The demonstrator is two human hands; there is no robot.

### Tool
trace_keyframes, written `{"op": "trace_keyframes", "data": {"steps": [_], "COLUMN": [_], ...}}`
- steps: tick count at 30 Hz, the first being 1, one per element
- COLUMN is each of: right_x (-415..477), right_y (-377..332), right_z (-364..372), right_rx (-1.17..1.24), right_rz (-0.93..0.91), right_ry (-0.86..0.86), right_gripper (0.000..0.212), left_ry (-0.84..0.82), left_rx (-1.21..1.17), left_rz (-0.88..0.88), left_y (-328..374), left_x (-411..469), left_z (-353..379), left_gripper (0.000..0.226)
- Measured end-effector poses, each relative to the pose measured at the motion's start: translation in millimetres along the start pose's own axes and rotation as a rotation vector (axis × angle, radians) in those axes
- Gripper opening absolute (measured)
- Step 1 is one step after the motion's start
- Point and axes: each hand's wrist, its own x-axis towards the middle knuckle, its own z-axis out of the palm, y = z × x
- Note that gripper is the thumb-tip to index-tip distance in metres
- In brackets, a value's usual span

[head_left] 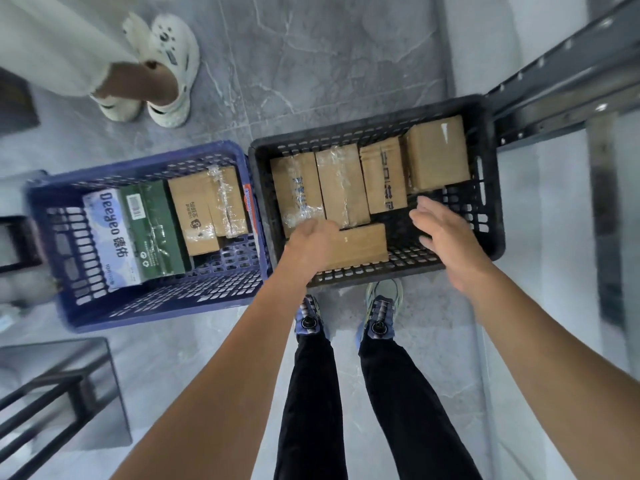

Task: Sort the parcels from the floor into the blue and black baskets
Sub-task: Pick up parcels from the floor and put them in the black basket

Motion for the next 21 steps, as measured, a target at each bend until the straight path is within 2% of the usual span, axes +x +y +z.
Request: {"op": "trace_keyframes", "data": {"steps": [4, 7, 10, 15, 19, 21], "right_x": [-67.0, -119.7, -169.4, -257.0, -324.3, -356.2], "right_y": [-45.5, -77.3, -104.7, -141.6, -161.8, -165.3], "right_z": [-30.0, -51.5, -70.0, -84.0, -77.5, -71.8], "right_rx": [0.08, 0.123, 0.178, 0.306, 0.423, 0.464], "right_rz": [-0.074, -0.154, -0.219, -0.325, -0.378, -0.413], "right_ry": [0.024, 0.051, 0.09, 0.216, 0.327, 0.381], "right_gripper": [0.042, 0.057, 0.055, 0.052, 0.051, 0.05], "left_ry": [-0.015, -0.014, -0.047, -0.189, -0.273, -0.31], "left_rx": [-0.004, -0.002, 0.014, 0.118, 0.197, 0.261], "left_rz": [0.181, 0.292, 0.379, 0.474, 0.599, 0.666], "left_y": [41.9, 72.7, 96.5, 117.7, 124.5, 125.0], "left_x": [-77.5, -134.2, -186.5, -276.4, -338.4, -363.7], "left_z": [-4.6, -3.7, 0.1, 0.3, -6.8, -12.1], "left_gripper": [0.063, 0.066, 0.053, 0.063, 0.086, 0.084]}}
